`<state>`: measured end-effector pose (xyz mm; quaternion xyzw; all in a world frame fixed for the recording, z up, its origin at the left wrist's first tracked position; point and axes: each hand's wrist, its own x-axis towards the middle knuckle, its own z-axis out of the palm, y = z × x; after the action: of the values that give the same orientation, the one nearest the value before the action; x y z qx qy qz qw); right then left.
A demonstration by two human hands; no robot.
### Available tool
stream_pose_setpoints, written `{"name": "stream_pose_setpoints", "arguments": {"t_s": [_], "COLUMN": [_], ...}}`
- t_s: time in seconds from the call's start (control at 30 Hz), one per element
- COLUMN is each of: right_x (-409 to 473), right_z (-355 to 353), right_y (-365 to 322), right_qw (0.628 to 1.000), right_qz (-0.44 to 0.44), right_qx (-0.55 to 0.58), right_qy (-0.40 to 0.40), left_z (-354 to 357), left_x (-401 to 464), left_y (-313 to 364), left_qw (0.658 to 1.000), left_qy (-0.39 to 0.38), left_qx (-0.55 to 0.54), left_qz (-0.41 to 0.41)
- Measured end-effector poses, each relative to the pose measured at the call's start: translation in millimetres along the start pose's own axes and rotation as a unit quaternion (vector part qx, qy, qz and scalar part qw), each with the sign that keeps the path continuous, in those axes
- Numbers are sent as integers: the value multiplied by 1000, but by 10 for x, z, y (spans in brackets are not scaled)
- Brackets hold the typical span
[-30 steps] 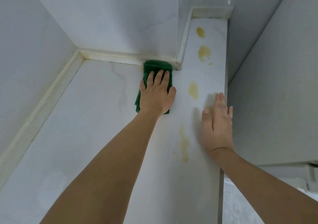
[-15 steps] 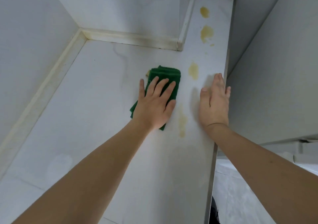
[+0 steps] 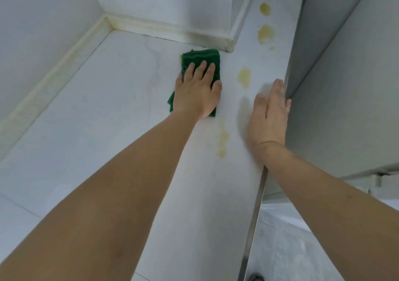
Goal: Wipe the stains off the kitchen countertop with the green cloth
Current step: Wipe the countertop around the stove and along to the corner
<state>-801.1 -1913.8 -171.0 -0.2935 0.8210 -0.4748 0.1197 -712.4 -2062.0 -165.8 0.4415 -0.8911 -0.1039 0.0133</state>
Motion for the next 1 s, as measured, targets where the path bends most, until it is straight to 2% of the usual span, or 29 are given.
{"name": "stream_pose_setpoints", "arguments": {"t_s": [0.1,0.2,0.33,0.5,0.6,0.67,0.8,0.9,1.0], "right_x": [14,-40,-70,50,132,119,21,-81,-153], "right_z": [3,-20,-134,-240,-268,-286,-307,-376,-460], "right_y": [23,40,60,134,274,337,420,445,364], "right_qw": [1000,998,974,891,830,811,820,831,858], "right_qz": [-5,-8,62,180,262,280,284,303,298], "right_qx": [19,60,214,416,492,514,496,465,415], "right_qy": [5,7,32,33,15,15,32,31,56], "left_z": [20,33,16,80,142,167,198,213,301], "left_x": [-496,-1280,-2144,-1803,-1249,-860,-443,-661,-946], "left_y": [82,120,-39,160,373,515,654,744,865], "left_qw": [999,995,987,987,991,994,997,999,998], "left_qy": [-17,-80,-129,-53,-32,-15,2,3,-15], "left_qx": [-26,-54,-4,69,72,62,34,-2,-63], "left_qz": [-13,-25,91,132,106,90,67,42,2]}}
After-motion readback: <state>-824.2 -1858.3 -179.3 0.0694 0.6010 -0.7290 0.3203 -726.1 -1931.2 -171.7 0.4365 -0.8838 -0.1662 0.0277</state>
